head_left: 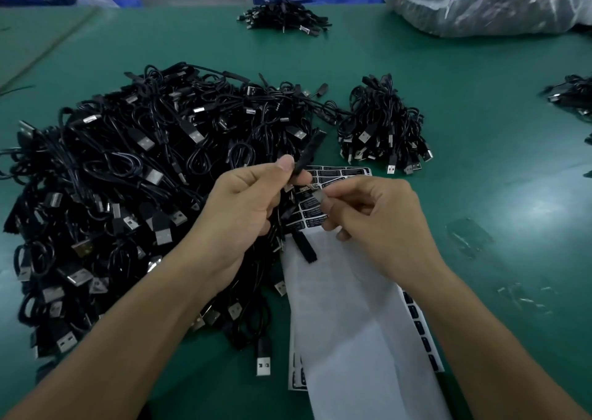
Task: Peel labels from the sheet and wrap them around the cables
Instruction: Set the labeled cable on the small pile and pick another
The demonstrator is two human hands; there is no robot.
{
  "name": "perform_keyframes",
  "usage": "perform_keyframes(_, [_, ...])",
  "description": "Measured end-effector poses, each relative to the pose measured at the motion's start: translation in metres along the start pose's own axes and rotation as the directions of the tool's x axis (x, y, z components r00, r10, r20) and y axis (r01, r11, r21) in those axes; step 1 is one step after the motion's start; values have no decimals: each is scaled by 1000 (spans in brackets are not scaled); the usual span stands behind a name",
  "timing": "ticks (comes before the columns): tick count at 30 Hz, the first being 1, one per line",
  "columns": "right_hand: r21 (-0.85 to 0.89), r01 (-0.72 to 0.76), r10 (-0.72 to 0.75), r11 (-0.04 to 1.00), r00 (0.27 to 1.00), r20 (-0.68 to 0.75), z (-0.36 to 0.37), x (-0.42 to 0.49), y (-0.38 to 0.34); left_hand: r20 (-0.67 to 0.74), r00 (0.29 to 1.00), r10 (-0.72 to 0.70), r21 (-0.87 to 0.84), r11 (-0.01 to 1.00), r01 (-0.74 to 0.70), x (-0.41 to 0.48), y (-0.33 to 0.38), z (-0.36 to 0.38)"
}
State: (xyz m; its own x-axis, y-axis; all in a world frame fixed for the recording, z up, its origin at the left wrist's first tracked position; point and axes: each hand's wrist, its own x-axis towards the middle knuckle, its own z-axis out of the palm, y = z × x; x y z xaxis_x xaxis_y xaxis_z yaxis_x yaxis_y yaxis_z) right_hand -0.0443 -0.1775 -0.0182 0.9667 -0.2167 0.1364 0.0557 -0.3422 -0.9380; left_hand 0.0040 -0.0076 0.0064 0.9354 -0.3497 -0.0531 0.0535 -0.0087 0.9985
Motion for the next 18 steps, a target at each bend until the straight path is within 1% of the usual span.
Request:
perform_keyframes(2, [11,15,-15,1000,1000,-7,0,0,1,11,1000,26,18,999,-26,1,-2,-2])
perform_keyframes(4, [1,35,-35,999,999,-17,-1,0,1,-4,997,80,103,992,-80,1,-4,-2])
perform_keyframes(7, [-4,73,-73,997,997,-21,-2,-1,-2,-41,994,102,173,981,-93,1,-6,-1])
perform_keyframes(10, [42,95,-94,995,995,-19,0,-4,-7,-53,992,111,210,973,-98,1,-10,-2])
perform_keyframes(14, [96,140,-133,985,988,-74,2,-5,-8,-28,992,123,236,965,-113,2,-12,-3])
perform_keyframes(18, [225,99,-80,969,992,-93,1,-4,-6,-4,992,124,231,966,-119,3,-12,-3])
